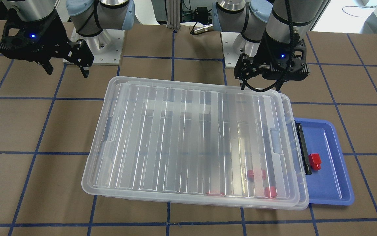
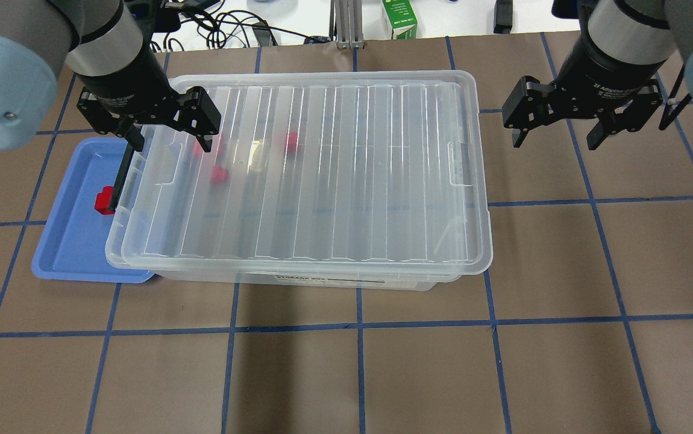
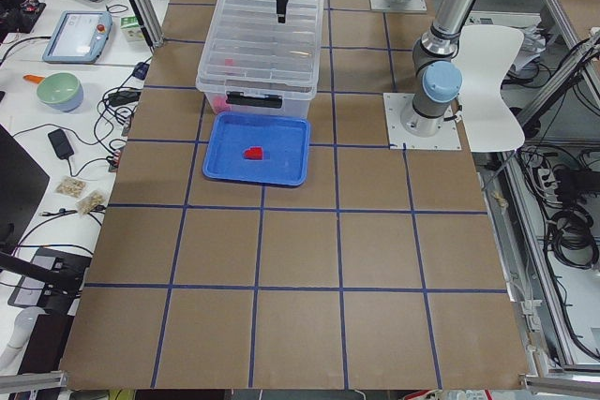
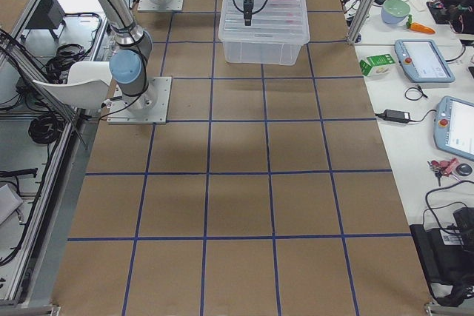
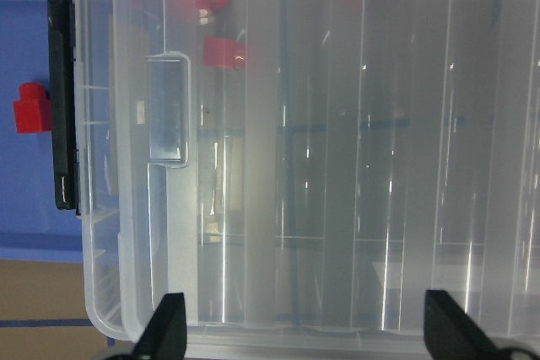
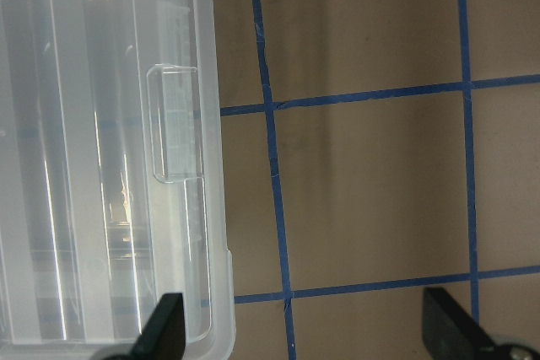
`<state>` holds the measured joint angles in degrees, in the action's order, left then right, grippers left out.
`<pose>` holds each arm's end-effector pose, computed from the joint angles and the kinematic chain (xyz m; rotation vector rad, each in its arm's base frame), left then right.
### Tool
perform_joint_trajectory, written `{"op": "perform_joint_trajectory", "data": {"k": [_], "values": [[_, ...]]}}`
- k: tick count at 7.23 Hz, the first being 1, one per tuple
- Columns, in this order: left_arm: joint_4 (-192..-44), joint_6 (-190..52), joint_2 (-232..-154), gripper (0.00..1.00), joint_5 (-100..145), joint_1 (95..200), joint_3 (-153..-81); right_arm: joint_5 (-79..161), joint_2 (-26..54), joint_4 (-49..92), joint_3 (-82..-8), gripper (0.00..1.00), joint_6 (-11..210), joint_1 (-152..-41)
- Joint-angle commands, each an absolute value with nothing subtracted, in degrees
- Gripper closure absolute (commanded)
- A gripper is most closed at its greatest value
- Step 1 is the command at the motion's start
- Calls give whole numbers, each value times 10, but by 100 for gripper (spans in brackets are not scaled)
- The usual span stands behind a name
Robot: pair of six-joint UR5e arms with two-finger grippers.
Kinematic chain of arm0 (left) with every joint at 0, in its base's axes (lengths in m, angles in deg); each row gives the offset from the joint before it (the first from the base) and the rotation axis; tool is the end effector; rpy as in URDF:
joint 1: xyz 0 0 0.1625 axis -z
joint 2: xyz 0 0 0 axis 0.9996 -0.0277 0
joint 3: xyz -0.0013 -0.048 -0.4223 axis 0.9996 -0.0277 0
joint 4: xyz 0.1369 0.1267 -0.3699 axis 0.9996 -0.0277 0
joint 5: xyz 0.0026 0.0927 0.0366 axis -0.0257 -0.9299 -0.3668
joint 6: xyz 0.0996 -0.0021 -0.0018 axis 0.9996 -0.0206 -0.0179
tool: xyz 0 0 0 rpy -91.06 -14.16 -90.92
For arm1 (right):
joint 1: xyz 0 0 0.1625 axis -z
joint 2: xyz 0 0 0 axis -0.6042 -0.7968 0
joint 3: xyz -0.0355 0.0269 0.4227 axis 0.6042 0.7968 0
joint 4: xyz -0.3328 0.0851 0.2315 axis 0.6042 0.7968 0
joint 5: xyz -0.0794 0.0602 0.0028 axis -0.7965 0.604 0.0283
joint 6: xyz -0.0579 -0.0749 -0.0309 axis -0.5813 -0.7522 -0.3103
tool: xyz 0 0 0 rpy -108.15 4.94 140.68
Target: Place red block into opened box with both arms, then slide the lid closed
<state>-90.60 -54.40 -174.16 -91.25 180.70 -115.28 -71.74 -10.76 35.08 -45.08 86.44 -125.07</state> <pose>-0.1491 -0.4936 0.4905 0.0587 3.1002 -0.0412 0.1166 -0.4652 0.5034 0.1490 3.1340 -0.0649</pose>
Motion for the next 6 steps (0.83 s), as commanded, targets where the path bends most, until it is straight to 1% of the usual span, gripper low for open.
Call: {"op": "perform_joint_trajectory", "data": {"k": [1,6], "values": [[-906,-544,-1740,0,-913,1807,-1152,-716,-108,349,-453,0,864,-1251],[-906,-544,-1740,0,-913,1807,-1153,-725,-100,349,-466,0,856,-1249]]}}
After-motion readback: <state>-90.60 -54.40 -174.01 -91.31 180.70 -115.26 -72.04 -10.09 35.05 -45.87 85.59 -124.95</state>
